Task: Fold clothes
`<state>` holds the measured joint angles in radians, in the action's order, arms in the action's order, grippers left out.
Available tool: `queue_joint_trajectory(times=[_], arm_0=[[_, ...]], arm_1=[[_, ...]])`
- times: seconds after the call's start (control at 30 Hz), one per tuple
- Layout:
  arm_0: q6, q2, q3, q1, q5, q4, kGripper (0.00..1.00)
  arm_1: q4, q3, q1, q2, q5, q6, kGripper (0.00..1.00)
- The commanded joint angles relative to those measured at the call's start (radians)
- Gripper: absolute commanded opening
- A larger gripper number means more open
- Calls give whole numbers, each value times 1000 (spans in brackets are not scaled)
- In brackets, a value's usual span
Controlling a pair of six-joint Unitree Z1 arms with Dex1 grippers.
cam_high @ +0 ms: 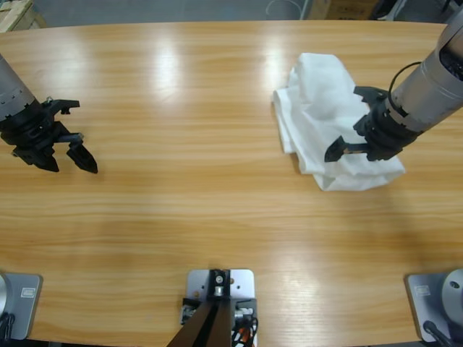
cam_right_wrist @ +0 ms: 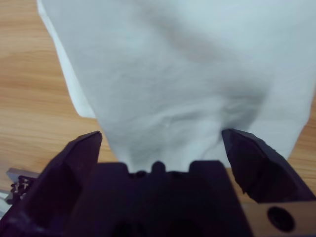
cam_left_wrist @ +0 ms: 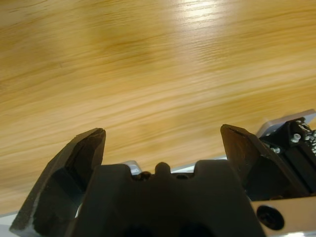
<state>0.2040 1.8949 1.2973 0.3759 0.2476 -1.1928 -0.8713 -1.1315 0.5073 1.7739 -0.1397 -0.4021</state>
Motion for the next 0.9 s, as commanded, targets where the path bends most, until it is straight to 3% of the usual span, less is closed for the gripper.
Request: queue_joint_trajectory(times=[0.03, 0.2, 0.47, 0.7, 0.9], arm_0=[[-6, 52, -9, 12, 9, -7, 913], [-8, 49, -9, 13, 9, -7, 913], [-8, 52, -7, 13, 9, -7, 913], [-8, 50, -7, 14, 9, -7, 913], [-8, 50, -7, 17, 10, -7, 913]], arm_1=[[9, 18, 12, 40, -66, -12, 982], [56, 22, 103, 142, -83, -45, 982], [-37, -9, 109, 33, -54, -49, 982], [-245, -161, 24, -127, 59, -7, 982], [-248, -157, -3, -123, 72, 4, 982]])
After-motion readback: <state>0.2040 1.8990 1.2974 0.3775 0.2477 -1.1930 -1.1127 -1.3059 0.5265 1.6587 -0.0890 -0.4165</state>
